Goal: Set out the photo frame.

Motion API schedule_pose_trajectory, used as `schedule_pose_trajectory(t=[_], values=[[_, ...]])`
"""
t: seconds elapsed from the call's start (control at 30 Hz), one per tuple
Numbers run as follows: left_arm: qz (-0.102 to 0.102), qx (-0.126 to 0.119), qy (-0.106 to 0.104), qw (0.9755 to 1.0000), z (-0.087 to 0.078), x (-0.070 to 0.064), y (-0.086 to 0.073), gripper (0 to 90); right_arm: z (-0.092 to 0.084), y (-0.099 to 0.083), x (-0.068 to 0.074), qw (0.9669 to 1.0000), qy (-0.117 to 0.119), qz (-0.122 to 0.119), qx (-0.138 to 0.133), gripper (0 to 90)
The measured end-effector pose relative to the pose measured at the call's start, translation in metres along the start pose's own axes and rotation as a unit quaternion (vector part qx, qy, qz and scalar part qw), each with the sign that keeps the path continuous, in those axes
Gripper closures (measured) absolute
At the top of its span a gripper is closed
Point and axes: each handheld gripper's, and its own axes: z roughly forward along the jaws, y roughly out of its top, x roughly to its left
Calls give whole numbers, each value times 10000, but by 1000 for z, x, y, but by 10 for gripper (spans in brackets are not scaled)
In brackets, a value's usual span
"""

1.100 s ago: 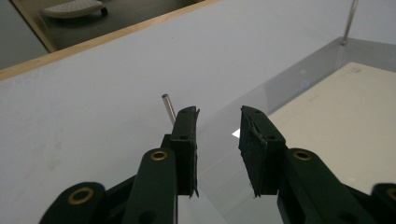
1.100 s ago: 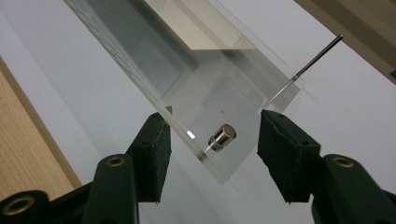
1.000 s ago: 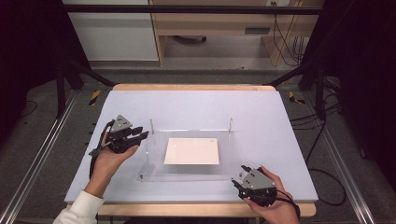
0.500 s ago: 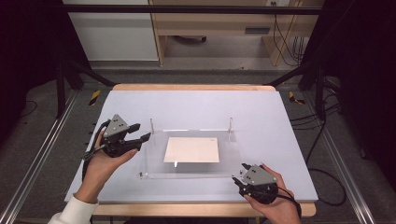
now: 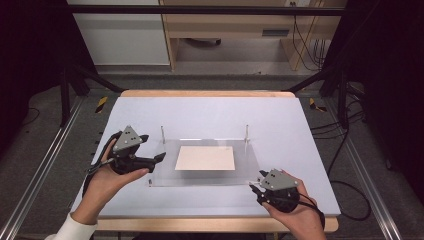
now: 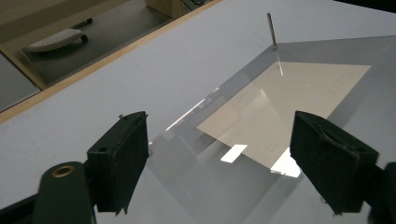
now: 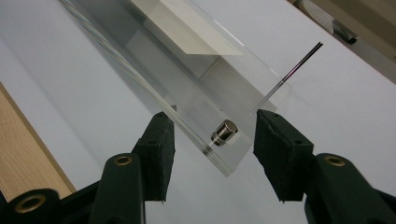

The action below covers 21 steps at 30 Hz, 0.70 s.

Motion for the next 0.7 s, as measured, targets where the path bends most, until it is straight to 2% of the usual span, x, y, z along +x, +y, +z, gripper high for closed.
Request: schedule_pose_trajectory(t=[0.17, 0.33, 0.53, 0.63, 0.7], values=[[116, -35, -66, 9999, -4, -1, 0, 120, -2, 6, -6, 9999, 45, 126, -49, 495], [264, -95, -79, 9996, -13, -6, 2, 120, -4, 12, -11, 9998, 81, 203, -37, 497], [601, -119, -122, 9980, -25, -20, 11, 162, -5, 18, -15, 9997, 80, 216, -6, 502], [861, -130, -146, 9961, -30, -32, 13, 206, -5, 20, -17, 9997, 91, 230, -24, 503], [1097, -74, -136, 9938, -33, -41, 14, 273, -5, 20, -17, 9997, 91, 245, -14, 503]])
